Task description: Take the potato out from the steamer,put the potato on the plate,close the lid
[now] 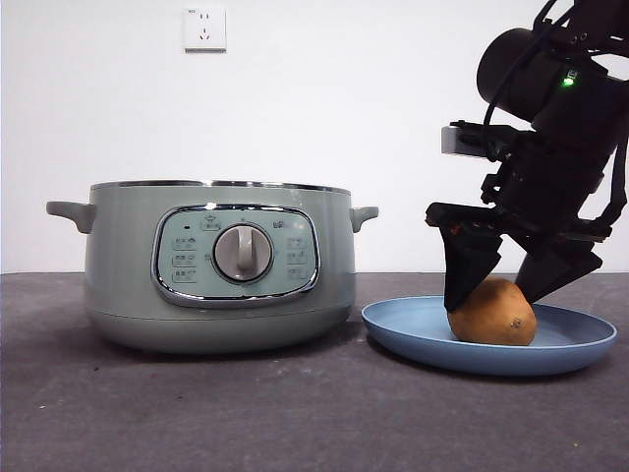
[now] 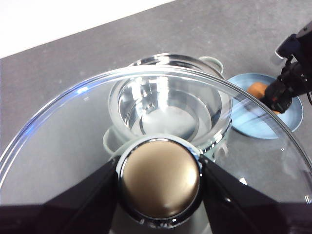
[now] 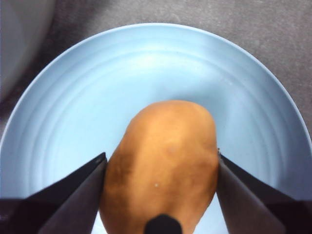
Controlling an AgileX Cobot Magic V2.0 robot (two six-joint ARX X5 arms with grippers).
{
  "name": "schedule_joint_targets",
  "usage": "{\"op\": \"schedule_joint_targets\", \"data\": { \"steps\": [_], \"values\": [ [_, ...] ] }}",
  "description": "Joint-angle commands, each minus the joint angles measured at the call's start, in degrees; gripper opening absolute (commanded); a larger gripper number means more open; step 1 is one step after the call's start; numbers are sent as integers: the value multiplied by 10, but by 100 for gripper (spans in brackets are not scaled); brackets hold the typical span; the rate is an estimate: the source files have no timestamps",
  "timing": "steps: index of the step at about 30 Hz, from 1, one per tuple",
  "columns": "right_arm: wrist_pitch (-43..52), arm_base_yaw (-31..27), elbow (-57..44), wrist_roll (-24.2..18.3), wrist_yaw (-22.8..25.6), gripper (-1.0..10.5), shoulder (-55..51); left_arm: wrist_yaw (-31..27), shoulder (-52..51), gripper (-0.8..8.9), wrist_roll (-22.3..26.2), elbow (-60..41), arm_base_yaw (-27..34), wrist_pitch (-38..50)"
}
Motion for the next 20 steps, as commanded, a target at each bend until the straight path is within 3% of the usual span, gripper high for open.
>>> {"op": "schedule_joint_targets", "data": {
  "steps": [1, 3, 11, 20],
  "values": [
    [-5, 0, -7, 8, -2, 525, 4, 25, 14, -9, 10, 7, 0, 48],
    [-6, 0, -7, 12, -2, 610, 0, 32, 35, -9, 10, 7, 0, 70],
    [-19, 0, -3, 14, 0, 613, -61, 62, 140, -9, 28, 7, -2, 161],
    [-74, 0, -3, 19, 2, 606, -233, 71, 265, -9, 52, 7, -17, 251]
  ]
}}
